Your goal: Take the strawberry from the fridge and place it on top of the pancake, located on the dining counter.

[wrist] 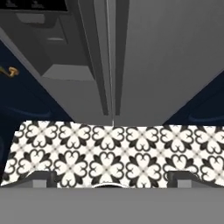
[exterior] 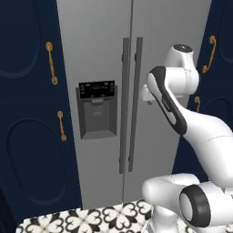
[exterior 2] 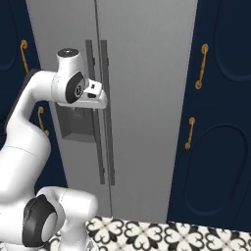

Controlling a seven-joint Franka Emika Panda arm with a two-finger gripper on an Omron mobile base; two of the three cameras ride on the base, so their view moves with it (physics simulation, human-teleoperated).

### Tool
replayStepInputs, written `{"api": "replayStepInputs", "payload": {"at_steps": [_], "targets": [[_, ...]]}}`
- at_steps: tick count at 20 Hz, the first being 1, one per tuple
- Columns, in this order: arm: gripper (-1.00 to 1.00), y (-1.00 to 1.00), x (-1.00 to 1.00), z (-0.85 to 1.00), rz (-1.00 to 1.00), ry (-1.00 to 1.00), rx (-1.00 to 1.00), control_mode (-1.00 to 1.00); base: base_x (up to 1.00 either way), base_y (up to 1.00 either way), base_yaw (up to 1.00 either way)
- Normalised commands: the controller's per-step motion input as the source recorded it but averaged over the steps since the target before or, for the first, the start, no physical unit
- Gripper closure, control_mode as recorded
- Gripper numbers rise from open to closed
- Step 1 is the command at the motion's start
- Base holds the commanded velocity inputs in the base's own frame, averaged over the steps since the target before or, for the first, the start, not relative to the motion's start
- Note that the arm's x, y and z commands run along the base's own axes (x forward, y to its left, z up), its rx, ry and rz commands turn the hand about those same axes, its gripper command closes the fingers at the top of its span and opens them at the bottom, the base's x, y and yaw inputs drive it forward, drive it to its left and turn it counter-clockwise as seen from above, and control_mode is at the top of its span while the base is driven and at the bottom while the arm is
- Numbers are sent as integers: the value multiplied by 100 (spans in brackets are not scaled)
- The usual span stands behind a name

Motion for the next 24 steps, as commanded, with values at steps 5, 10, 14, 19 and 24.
{"api": "replayStepInputs", "payload": {"at_steps": [5,10,14,19,24], "targets": [[-100,13,99,6,0,-11,1,-100,0,0,0],[-100,1,74,-6,-3,-17,1,-100,0,0,0],[-100,-12,51,-24,-9,-4,-2,-100,0,0,0],[-100,0,67,-26,-3,-1,-1,-100,0,0,0],[-100,0,52,-2,0,-1,0,-100,0,0,0]]}}
